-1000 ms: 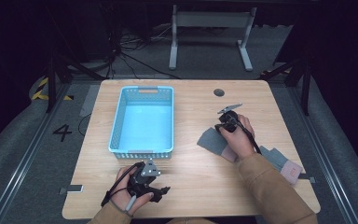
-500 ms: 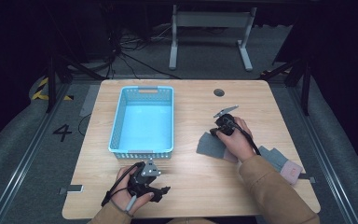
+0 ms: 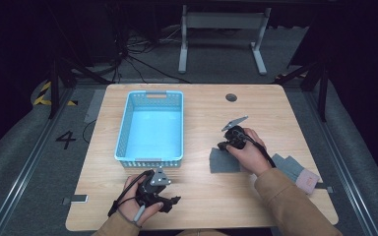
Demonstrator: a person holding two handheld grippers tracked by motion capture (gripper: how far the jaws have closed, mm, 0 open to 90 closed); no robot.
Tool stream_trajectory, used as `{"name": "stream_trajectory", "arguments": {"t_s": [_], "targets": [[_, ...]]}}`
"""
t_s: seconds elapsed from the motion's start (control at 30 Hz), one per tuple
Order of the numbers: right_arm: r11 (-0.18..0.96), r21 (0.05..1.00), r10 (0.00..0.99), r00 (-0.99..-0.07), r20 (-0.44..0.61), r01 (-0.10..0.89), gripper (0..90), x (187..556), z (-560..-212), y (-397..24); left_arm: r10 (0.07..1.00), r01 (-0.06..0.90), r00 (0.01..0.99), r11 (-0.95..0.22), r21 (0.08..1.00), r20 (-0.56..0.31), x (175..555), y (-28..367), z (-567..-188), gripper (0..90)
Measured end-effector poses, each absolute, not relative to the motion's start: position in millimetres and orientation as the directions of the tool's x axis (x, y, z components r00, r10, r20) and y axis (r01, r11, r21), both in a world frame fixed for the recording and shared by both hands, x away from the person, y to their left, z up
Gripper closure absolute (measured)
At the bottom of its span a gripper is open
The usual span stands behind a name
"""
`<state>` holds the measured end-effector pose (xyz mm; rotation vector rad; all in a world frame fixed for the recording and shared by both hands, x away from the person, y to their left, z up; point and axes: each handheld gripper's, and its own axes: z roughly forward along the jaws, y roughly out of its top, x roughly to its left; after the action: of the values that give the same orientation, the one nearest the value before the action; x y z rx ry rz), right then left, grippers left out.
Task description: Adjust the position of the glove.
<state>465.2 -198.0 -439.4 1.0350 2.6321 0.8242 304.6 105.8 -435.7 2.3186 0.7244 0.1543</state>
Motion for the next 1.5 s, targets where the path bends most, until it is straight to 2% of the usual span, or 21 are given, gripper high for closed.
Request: {"name": "stream_trajectory", "arguments": {"t_s": [0.27, 0.4, 0.57, 0.6, 0.63, 0.83, 1.13, 1.5], "targets": [[0.625, 0.558, 0.646, -0.763, 0.021, 0.545, 89.7, 451.8, -438.3, -192.9, 0.527, 0.447, 0.846, -0.612, 0.652, -0.085, 307.5, 101.8, -434.9, 30.9], [0.614, 0.593, 0.643, -0.766, 0.007, 0.521, 88.8, 449.3, -432.2, -195.1, 0.521, 0.442, 0.849, -0.611, 0.657, -0.087, 308.9, 99.9, -434.5, 30.9], [0.563, 0.647, 0.661, -0.75, 0.021, 0.514, 81.3, 440.8, -417.1, -201.2, 0.52, 0.439, 0.85, -0.613, 0.657, -0.084, 310.4, 99.1, -433.1, 30.9], [0.554, 0.657, 0.665, -0.747, 0.021, 0.511, 78.6, 437.5, -412.7, -203.5, 0.519, 0.437, 0.851, -0.615, 0.657, -0.08, 310.9, 98.9, -432.5, 30.9], [0.51, 0.693, 0.669, -0.742, 0.052, 0.509, 70.0, 427.0, -402.1, -210.4, 0.523, 0.435, 0.849, -0.613, 0.66, -0.074, 311.4, 100.0, -431.4, 30.8], [0.458, 0.755, 0.669, -0.741, 0.055, 0.469, 62.3, 395.7, -385.9, -229.9, 0.557, 0.442, 0.828, -0.588, 0.677, -0.057, 316.2, 109.8, -425.6, 30.8], [0.427, 0.792, 0.678, -0.734, 0.038, 0.436, 59.2, 367.0, -376.5, -247.0, 0.581, 0.445, 0.811, -0.537, 0.717, -0.069, 317.6, 117.8, -420.5, 31.2], [0.396, 0.813, 0.701, -0.713, 0.034, 0.427, 56.9, 352.7, -363.2, -267.9, 0.556, 0.433, 0.828, -0.549, 0.715, -0.075, 319.0, 114.4, -420.2, 31.2]]}}
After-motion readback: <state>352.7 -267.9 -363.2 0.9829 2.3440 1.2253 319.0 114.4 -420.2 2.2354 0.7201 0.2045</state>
